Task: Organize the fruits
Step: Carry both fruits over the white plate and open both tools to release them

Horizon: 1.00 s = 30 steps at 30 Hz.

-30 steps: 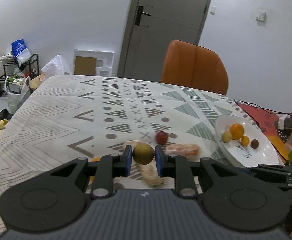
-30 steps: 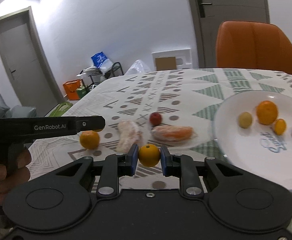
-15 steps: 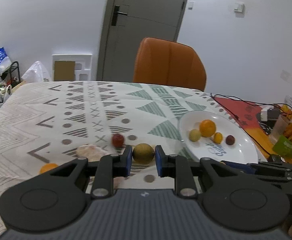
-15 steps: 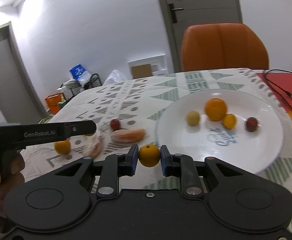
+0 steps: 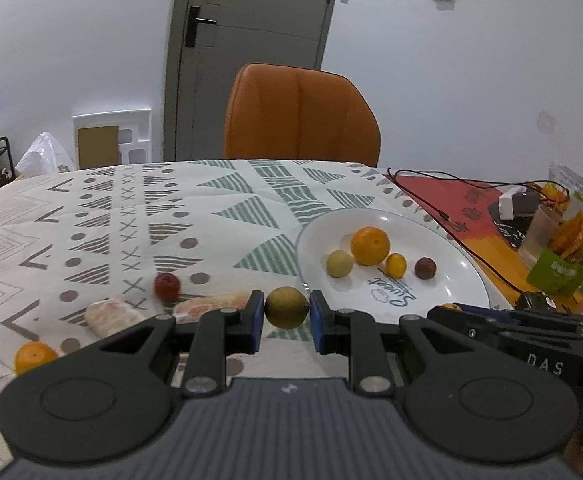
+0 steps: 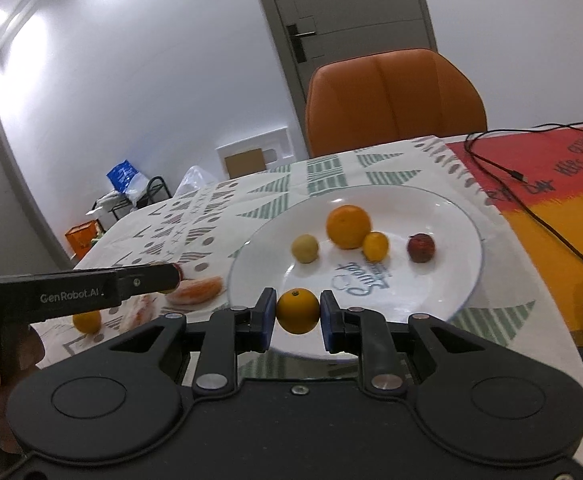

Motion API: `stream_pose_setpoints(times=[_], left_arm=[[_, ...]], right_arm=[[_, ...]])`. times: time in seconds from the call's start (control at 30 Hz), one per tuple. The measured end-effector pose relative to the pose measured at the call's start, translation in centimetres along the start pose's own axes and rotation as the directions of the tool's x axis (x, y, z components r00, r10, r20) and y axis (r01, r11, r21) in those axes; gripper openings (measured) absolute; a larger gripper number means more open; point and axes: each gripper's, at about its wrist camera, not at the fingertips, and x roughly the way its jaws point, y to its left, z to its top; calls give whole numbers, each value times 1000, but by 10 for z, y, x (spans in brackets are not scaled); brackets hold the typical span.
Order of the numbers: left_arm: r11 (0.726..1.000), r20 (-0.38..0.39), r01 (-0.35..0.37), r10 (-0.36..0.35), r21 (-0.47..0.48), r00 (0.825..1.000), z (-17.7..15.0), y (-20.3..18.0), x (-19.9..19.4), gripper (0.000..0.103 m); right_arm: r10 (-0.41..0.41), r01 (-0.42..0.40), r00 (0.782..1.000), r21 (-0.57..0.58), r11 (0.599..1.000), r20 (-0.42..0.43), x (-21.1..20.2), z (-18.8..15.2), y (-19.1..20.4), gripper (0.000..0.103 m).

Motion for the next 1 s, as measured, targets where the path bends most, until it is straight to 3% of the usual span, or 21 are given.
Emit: stream_pose_setpoints(times=[0.4,0.5,1.0], left_arm=[[999,-17,19,-19,42,1000,8,-25,21,23],[998,-17,24,-24,53,1000,11,-31,26,23],[995,-23,47,-45,85,999,20,-53,40,23]], right_arm=[[-11,9,999,45,999,35,0,5,-24,22],[-5,4,1000,45,999,27,1,6,-27,29],[-19,19,1000,49,999,16,-7,0,-37,29]])
